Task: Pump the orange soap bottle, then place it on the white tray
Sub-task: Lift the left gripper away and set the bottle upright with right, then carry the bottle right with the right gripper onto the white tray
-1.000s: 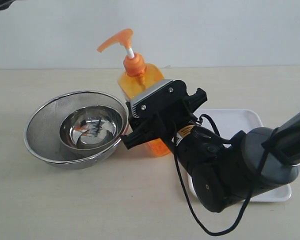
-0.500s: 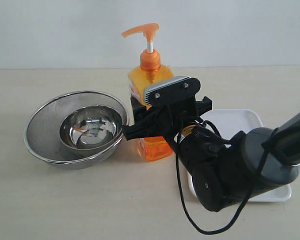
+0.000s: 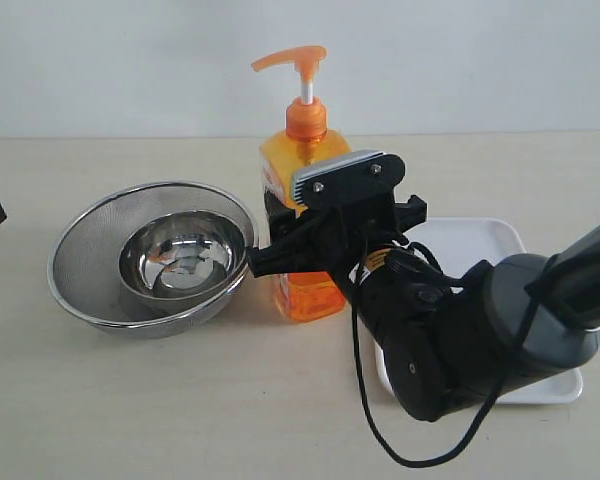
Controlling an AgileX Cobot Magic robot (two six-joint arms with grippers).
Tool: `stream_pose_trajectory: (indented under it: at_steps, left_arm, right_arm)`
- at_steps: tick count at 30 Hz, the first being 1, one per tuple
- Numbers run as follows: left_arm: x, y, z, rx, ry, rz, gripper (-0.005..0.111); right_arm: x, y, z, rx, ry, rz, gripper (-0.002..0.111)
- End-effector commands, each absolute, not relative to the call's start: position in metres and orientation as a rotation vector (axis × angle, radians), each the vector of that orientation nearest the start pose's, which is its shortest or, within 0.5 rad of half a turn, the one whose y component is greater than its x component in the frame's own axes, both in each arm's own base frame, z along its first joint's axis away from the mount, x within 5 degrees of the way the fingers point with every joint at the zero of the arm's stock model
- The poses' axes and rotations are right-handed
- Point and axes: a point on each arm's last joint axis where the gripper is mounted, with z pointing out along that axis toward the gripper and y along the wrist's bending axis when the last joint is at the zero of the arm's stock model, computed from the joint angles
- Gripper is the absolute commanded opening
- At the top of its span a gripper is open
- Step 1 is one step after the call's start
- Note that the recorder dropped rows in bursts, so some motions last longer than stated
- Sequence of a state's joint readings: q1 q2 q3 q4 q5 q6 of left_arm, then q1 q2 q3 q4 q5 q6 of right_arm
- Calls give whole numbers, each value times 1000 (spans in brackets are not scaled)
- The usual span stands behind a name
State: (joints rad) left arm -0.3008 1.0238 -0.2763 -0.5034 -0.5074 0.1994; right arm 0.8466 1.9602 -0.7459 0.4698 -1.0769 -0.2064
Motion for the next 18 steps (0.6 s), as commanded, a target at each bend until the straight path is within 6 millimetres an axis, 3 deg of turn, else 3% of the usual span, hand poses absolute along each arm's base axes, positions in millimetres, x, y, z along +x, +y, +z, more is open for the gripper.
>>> stream_pose_trajectory:
  at_steps: [1,3,6,18]
  left_arm:
    - [180,-35,229,-106,1772,-193,5]
    - [180,-35,229,-105,1777,-194,5]
    - [180,-35,229,-105,1777,-194,5]
    - [180,-36,227,-87,1792,-189,5]
  right_arm:
    - [262,240,146,-339,1646,333,52]
    - [262,240,146,-334,1648,338,80]
    - [262,240,147,-325,1646,338,99]
    - [273,252,127,-284,1669,374,98]
